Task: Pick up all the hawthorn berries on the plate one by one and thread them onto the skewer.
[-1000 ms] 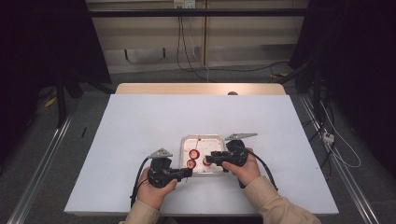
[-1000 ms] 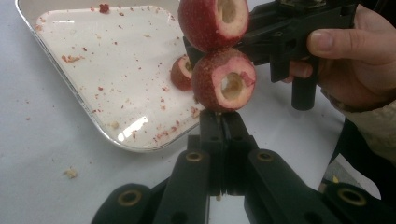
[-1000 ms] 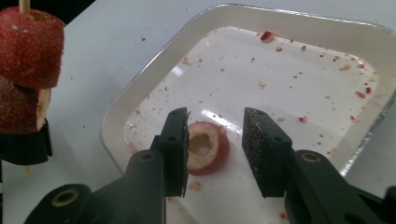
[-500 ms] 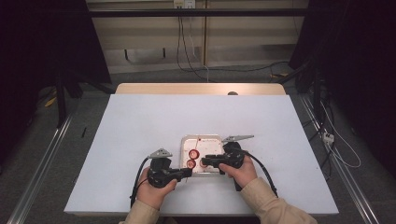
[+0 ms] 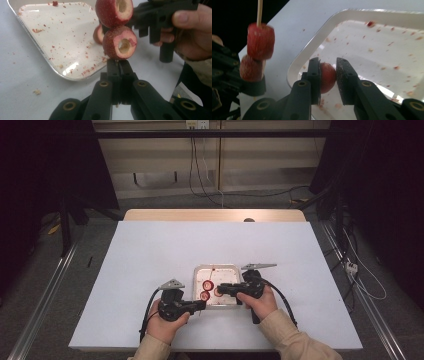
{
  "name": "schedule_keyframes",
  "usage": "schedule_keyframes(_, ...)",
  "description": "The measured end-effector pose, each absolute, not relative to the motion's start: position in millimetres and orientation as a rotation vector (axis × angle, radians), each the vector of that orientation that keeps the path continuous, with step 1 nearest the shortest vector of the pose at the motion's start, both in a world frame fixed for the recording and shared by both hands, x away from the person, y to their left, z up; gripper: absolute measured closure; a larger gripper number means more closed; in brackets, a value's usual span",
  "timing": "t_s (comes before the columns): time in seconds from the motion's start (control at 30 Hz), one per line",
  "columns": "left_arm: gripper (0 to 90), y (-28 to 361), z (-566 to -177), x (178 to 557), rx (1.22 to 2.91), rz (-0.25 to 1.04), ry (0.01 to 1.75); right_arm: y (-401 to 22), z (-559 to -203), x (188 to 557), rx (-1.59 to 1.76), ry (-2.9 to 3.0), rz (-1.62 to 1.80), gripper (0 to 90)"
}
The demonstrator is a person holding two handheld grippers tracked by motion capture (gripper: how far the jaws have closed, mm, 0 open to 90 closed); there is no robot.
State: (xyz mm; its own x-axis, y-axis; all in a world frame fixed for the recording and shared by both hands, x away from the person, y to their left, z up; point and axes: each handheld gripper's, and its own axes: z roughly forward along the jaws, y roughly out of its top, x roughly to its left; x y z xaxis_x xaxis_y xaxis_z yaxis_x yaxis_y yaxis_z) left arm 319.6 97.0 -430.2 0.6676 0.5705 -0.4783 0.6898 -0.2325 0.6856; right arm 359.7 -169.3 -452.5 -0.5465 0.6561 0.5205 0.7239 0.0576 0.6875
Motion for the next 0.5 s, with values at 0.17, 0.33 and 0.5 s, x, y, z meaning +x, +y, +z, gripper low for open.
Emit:
schedule_keyframes(0.17,89.6,95.4,-431.0,318.5,1.928,-0.166,0.984,-186.6,-438.9,364.7,-1.543,-2.115,-1.64,74.7)
schedule_keyframes(0.33,89.6,88.2,-433.3,315.3,1.955,-0.19,0.97,-196.2,-422.9,366.9,-1.581,-2.046,-1.735,74.8)
schedule_keyframes(0.5,89.6,80.8,-435.0,312.7,1.979,-0.216,0.949,-197.2,-411.6,366.8,-1.59,-2.022,-1.799,74.8)
